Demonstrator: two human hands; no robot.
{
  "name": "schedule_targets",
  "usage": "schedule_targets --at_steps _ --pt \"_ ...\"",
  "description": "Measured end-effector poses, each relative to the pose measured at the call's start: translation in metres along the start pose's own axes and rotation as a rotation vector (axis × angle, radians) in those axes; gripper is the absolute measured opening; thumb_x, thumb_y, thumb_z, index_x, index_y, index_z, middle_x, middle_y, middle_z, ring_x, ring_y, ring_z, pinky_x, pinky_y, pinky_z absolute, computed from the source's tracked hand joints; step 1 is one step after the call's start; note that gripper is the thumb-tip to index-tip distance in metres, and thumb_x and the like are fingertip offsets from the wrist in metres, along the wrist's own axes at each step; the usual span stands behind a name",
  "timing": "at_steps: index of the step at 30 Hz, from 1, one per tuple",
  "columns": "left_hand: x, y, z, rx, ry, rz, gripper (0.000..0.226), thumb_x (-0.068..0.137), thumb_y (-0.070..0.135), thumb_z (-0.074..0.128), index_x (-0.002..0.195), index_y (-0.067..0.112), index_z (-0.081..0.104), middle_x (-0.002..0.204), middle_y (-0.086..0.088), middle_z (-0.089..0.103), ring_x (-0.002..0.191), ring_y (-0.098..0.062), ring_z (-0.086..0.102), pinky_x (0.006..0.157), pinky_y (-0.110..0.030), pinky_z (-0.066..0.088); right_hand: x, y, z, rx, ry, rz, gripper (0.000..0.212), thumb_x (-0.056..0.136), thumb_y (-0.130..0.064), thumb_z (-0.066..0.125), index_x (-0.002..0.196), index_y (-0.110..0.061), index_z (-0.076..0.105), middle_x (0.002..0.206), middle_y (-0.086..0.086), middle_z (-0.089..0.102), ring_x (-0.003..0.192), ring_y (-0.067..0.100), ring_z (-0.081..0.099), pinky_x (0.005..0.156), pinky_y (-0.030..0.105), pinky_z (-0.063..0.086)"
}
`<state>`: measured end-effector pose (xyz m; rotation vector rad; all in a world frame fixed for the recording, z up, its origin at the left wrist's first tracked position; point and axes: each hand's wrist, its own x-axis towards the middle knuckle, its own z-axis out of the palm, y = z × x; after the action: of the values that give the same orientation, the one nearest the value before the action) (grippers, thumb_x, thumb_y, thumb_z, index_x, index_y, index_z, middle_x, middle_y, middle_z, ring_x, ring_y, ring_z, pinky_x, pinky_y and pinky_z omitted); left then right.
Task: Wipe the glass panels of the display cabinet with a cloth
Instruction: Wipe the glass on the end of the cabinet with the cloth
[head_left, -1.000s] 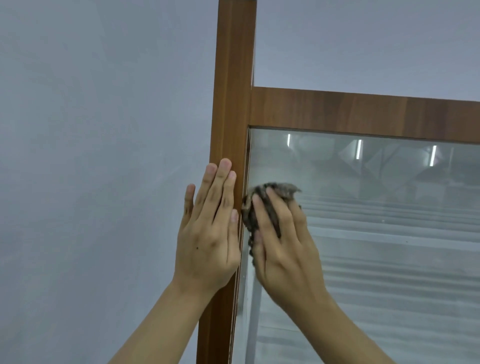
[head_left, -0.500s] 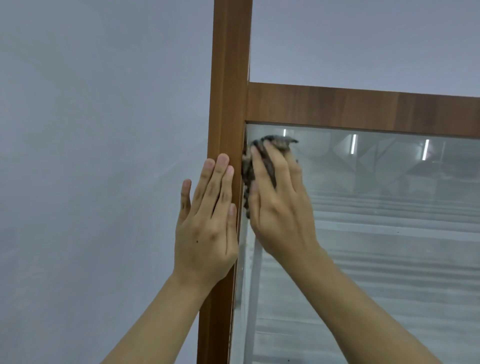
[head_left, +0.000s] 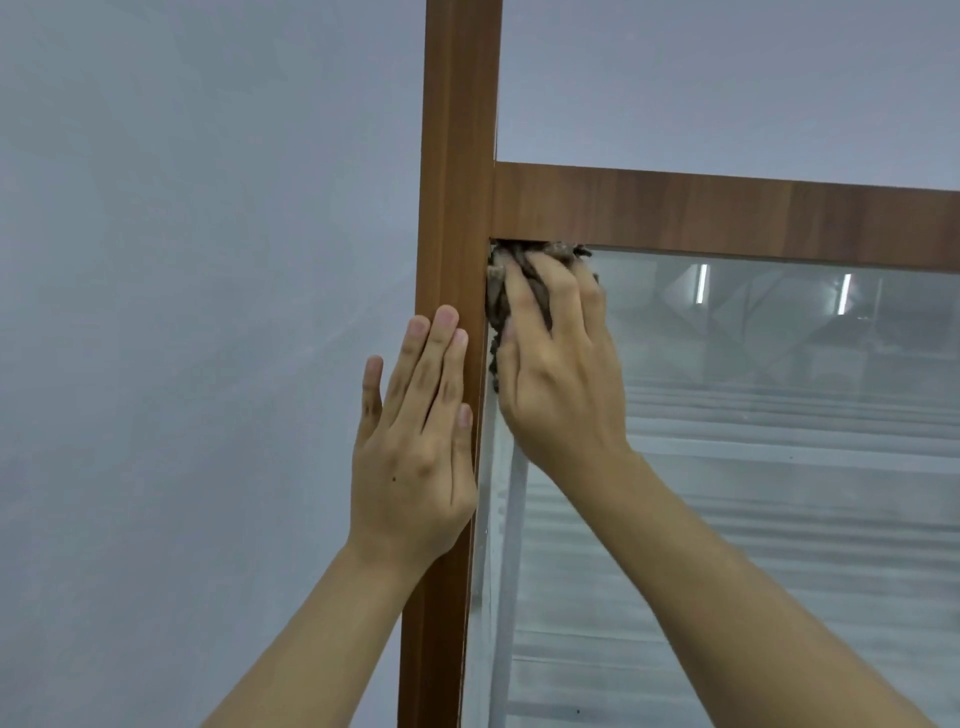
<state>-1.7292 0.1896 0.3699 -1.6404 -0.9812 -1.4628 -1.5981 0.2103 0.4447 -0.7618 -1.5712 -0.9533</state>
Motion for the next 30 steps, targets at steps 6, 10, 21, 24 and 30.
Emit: schedule_targets --at_steps 6,10,21,24,30 --pt "0.001 -0.001 0.001 0.013 0.002 0.008 0.052 0.106 0.019 0.024 0.156 0.003 0.026 0.166 -0.011 0.022 0.156 -0.026 0.015 0.127 -0.047 0.011 -0.161 -0.026 -0.006 -0.058 -0.222 -0.079 0.050 0.107 -0.022 0.025 0.155 -0.007 0.029 0.164 0.013 0.019 0.151 0.033 0.023 0.127 0.044 0.012" --pt "0.000 0.001 0.001 -0.009 -0.005 0.002 0.053 0.107 0.021 0.020 0.156 0.003 0.024 0.166 -0.011 0.021 0.156 -0.027 0.014 0.127 -0.048 0.012 -0.107 -0.020 -0.004 -0.008 -0.184 -0.071 0.049 0.107 -0.023 0.030 0.152 -0.005 0.034 0.161 0.017 0.028 0.150 0.034 0.028 0.126 0.046 0.015" --pt "0.000 0.000 0.001 0.031 0.002 0.010 0.054 0.104 0.014 0.030 0.157 0.004 0.024 0.166 -0.011 0.021 0.156 -0.026 0.014 0.127 -0.047 0.012 -0.195 -0.036 -0.009 -0.049 -0.280 -0.063 0.049 0.108 -0.023 0.026 0.154 -0.007 0.031 0.168 0.011 0.008 0.153 0.030 0.018 0.125 0.045 0.019" --pt "0.001 0.001 0.000 0.033 -0.012 0.003 0.054 0.104 0.015 0.029 0.157 0.004 0.023 0.167 -0.011 0.020 0.156 -0.027 0.014 0.127 -0.048 0.012 -0.111 -0.022 -0.004 -0.031 -0.162 0.012 0.051 0.106 -0.022 0.032 0.154 -0.005 0.030 0.163 0.015 0.023 0.151 0.032 0.023 0.120 0.050 0.028" --pt "0.001 0.000 -0.002 0.064 -0.015 0.007 0.054 0.104 0.016 0.031 0.157 0.004 0.026 0.166 -0.011 0.022 0.156 -0.025 0.015 0.126 -0.050 0.014 -0.091 -0.031 0.004 -0.030 -0.133 0.066 0.052 0.106 -0.022 0.033 0.155 -0.004 0.031 0.163 0.015 0.026 0.152 0.032 0.022 0.123 0.050 0.022"
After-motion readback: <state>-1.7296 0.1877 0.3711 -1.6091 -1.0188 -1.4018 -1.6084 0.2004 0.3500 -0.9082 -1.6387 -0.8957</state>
